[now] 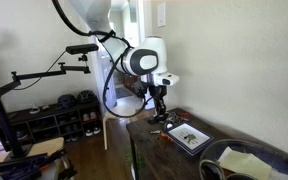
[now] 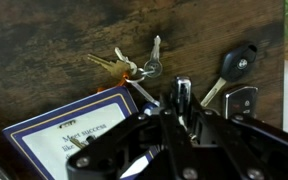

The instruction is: Put the two sets of keys on top of the blue and white object.

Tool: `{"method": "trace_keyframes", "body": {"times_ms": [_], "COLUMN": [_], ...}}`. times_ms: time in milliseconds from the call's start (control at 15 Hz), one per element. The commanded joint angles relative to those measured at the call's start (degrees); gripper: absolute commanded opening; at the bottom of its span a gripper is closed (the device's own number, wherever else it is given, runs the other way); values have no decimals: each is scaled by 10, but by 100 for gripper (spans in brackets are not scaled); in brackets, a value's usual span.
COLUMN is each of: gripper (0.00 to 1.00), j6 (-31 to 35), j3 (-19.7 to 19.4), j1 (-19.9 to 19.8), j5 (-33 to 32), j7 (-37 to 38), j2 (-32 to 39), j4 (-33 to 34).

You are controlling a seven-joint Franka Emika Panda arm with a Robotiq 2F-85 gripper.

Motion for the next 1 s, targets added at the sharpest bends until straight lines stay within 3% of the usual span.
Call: {"method": "trace_keyframes", "body": {"times_ms": [0, 933], "gripper": [8, 8], "j6": [17, 39], "j3": [-12, -41], "j1": [6, -3], "j5": [-26, -112], "j7": [10, 72], "j2": [-48, -117], "j4": [-34, -56]}}
